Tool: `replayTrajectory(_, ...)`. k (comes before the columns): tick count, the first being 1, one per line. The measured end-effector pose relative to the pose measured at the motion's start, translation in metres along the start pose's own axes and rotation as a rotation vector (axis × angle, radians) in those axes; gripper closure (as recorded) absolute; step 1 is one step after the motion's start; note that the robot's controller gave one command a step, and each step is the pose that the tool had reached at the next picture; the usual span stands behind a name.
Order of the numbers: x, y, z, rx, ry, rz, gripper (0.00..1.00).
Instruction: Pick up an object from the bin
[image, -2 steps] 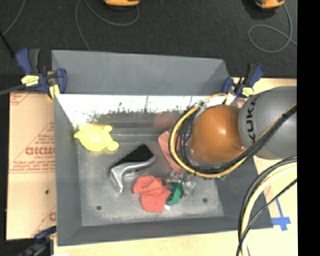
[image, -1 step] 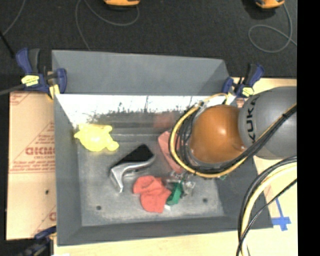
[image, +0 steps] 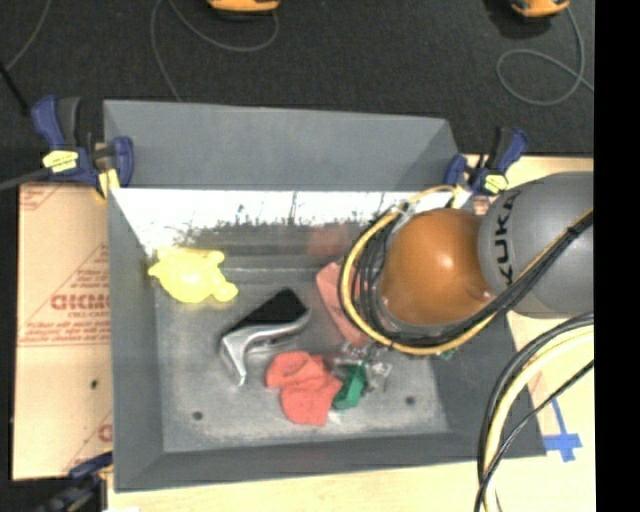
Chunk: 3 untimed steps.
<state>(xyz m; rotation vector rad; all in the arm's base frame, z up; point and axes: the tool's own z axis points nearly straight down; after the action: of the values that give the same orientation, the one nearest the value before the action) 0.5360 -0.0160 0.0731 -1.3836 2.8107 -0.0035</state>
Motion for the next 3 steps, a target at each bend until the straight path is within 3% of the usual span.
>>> replayTrajectory(3,0.0,-0.001,-0.048,0.002,-0.001,0.002,1.0)
